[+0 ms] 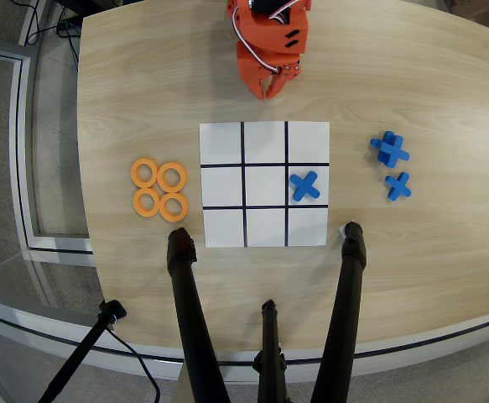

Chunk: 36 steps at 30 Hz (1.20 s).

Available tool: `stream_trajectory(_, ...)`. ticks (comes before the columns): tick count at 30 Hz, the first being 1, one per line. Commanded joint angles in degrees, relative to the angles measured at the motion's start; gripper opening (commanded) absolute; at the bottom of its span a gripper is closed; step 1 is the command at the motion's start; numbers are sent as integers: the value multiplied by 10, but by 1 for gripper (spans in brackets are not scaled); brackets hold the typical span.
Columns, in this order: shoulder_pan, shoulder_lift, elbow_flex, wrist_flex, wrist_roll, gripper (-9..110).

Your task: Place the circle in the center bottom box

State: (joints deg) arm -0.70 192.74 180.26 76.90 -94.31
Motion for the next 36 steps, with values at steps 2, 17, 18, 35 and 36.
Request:
stream_trajectory(2, -23, -13, -4, 9, 38, 0)
stream_trajectory(17, -29, -29, -11, -16, 53, 0)
stream_trajectory(18, -29, -29, -11, -17, 53, 0)
stream_trajectory(35, 83, -258, -270, -73, 59, 6)
stream_trajectory(36, 98, -294, -300, -84, 59, 6)
